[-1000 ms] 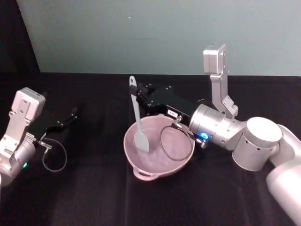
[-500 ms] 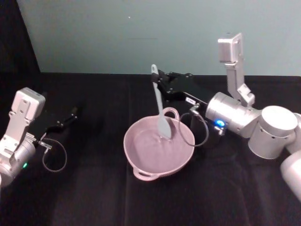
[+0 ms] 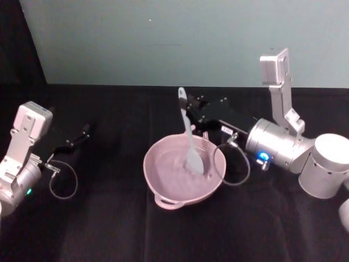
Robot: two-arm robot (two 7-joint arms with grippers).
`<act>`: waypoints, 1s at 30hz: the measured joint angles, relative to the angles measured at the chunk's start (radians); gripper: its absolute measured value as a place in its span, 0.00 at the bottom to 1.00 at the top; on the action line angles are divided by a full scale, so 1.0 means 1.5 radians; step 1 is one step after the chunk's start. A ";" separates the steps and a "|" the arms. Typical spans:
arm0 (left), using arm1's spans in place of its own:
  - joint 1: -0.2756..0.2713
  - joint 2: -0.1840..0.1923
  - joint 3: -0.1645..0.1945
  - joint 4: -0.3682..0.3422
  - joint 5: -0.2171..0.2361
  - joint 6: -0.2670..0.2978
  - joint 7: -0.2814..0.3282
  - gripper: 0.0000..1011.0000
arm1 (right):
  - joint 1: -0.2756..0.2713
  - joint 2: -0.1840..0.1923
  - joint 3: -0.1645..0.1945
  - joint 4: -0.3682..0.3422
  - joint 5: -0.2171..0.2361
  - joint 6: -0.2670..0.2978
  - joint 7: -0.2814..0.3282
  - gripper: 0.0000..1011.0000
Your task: Use the one hand to pick up the spoon and stir the clear water in the bowl.
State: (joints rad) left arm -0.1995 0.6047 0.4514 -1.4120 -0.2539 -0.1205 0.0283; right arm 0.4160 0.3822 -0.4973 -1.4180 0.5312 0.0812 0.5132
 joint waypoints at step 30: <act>0.000 0.000 0.000 0.000 0.000 0.000 0.000 1.00 | -0.009 -0.082 0.038 0.095 0.027 -0.156 0.011 0.12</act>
State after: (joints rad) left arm -0.1995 0.6047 0.4514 -1.4120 -0.2539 -0.1205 0.0283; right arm 0.4029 0.2597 -0.4404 -1.2760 0.5720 -0.1524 0.5298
